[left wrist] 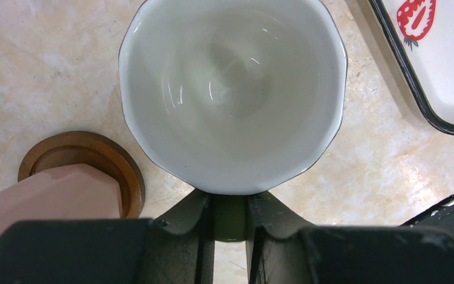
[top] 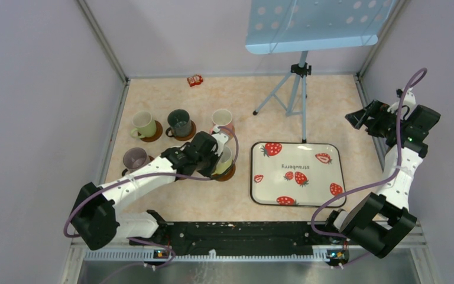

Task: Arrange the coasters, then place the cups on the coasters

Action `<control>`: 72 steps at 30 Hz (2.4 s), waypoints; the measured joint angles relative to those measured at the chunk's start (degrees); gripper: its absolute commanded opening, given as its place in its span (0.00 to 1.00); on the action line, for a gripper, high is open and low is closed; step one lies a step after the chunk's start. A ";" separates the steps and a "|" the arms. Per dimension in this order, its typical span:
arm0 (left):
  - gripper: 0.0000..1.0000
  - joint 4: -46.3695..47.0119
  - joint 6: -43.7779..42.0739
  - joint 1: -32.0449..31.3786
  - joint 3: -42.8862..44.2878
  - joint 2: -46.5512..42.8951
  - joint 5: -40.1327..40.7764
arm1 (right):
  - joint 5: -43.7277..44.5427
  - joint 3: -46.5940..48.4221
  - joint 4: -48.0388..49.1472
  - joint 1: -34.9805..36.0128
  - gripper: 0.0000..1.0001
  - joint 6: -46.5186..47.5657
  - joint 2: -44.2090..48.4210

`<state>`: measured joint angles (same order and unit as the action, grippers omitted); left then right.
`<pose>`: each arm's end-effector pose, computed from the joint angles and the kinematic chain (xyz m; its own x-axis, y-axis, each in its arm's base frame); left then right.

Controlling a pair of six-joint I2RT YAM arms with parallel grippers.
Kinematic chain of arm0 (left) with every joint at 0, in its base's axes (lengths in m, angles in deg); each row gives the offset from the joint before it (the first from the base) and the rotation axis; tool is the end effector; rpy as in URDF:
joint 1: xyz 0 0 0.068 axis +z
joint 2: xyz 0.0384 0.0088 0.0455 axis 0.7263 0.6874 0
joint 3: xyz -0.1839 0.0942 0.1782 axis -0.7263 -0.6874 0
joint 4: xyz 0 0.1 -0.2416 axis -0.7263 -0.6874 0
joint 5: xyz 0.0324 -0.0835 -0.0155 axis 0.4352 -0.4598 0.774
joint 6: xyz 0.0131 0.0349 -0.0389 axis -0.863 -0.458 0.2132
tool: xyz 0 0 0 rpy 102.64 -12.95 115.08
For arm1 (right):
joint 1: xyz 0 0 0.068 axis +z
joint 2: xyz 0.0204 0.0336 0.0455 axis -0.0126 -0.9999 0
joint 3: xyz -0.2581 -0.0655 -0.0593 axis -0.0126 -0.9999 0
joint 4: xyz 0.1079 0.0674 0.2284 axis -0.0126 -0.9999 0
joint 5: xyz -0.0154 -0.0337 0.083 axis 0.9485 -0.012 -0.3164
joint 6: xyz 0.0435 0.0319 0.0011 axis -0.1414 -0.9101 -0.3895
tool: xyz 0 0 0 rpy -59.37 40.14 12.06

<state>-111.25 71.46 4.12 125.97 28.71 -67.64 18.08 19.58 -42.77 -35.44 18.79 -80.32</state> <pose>0.1849 -0.1669 0.2341 -0.6544 0.4618 -0.5987 0.5905 0.8067 -0.0232 0.2197 -0.1281 0.3234 -0.4359 0.3990 -0.8067 -0.0674 0.8794 0.4714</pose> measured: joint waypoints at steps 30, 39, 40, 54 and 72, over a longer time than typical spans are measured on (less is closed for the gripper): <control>0.00 7.32 -2.86 -0.04 -6.40 -7.28 1.33 | -0.04 0.00 -0.02 -0.02 0.89 0.02 0.00; 0.01 9.35 -3.19 -0.04 -8.72 -6.99 1.27 | -0.04 0.00 -0.02 -0.02 0.89 0.02 0.00; 0.04 9.79 -3.21 -0.04 -8.83 -6.86 1.38 | -0.04 0.00 0.00 -0.02 0.89 0.02 0.00; 0.30 10.73 -2.93 -0.04 -8.96 -6.36 1.36 | -0.04 0.00 -0.02 0.00 0.89 0.02 0.00; 0.99 7.69 -1.44 -0.04 -6.27 -6.38 1.14 | -0.04 0.00 -0.02 -0.02 0.89 0.24 0.00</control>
<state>-103.56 70.02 4.07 119.70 22.33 -66.51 18.03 19.58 -42.79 -35.46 19.03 -80.32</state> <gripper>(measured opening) 0.861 0.887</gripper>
